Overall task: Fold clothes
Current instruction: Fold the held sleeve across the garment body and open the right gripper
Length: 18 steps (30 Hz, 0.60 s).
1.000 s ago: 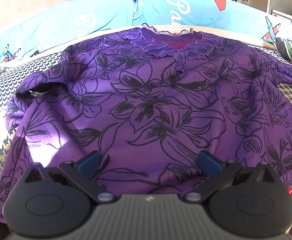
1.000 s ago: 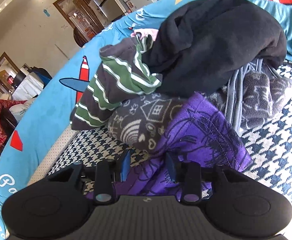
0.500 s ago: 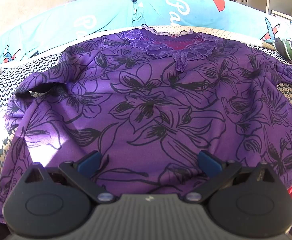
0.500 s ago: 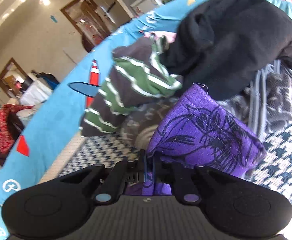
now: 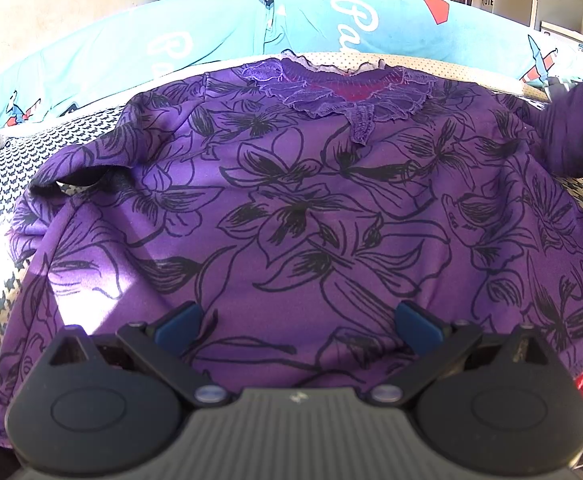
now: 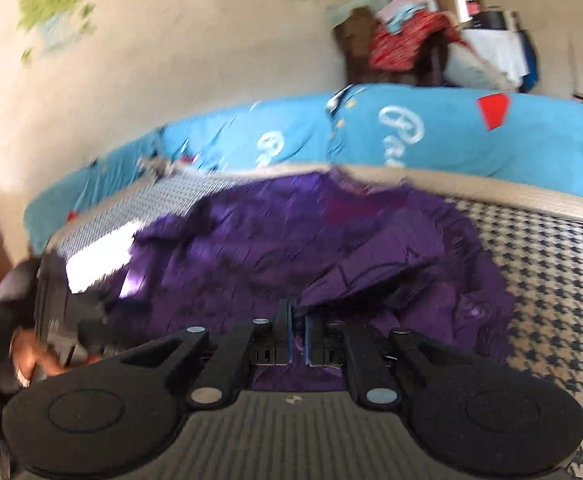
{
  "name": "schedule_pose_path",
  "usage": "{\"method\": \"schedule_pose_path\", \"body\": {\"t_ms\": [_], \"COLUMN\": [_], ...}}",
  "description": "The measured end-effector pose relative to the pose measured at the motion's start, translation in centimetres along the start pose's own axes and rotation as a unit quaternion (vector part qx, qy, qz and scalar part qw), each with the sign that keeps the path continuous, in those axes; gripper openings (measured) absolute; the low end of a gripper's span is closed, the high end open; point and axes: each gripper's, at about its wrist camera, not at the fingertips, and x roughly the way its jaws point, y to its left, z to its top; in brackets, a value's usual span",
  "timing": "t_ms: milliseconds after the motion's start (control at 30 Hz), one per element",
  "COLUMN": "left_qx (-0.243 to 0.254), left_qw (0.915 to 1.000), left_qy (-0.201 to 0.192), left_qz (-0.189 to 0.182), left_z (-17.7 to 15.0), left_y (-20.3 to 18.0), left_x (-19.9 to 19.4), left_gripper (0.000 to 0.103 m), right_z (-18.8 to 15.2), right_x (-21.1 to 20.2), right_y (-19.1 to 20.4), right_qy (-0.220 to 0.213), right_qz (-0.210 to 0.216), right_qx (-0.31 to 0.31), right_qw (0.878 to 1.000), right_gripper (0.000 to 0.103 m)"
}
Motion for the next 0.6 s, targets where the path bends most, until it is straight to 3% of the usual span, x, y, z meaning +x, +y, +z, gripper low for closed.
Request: {"method": "schedule_pose_path", "body": {"t_ms": [133,200,433,500,600], "left_qx": [0.000,0.000,-0.001,-0.001,-0.002], "left_qw": [1.0000,1.0000,1.0000,1.0000,1.0000], "left_qy": [-0.001,-0.001,-0.003,-0.004,-0.005], "left_qz": [-0.001,-0.001,-0.001,-0.001,0.000], "left_z": [0.0,0.0,0.0,-0.1,-0.1], "left_y": [0.1,0.1,0.1,0.1,0.1], "left_x": [0.0,0.0,0.0,0.0,0.0], "left_gripper": [0.103,0.103,0.103,0.103,0.103], "right_z": [-0.5,-0.7,-1.4,-1.3,-1.2], "right_x": [-0.4,-0.6,-1.2,-1.3,-1.2], "right_y": [0.6,0.9,2.0,2.1,0.2], "right_qy": [0.003,0.004,0.010,0.005,-0.006], "right_qz": [0.013,0.019,0.038,0.018,-0.061], "right_qx": [-0.005,-0.007,-0.018,-0.023,0.025], "right_qw": [1.000,1.000,0.999,1.000,0.998], "right_gripper": [0.012,0.022,0.033,0.035,0.040]}}
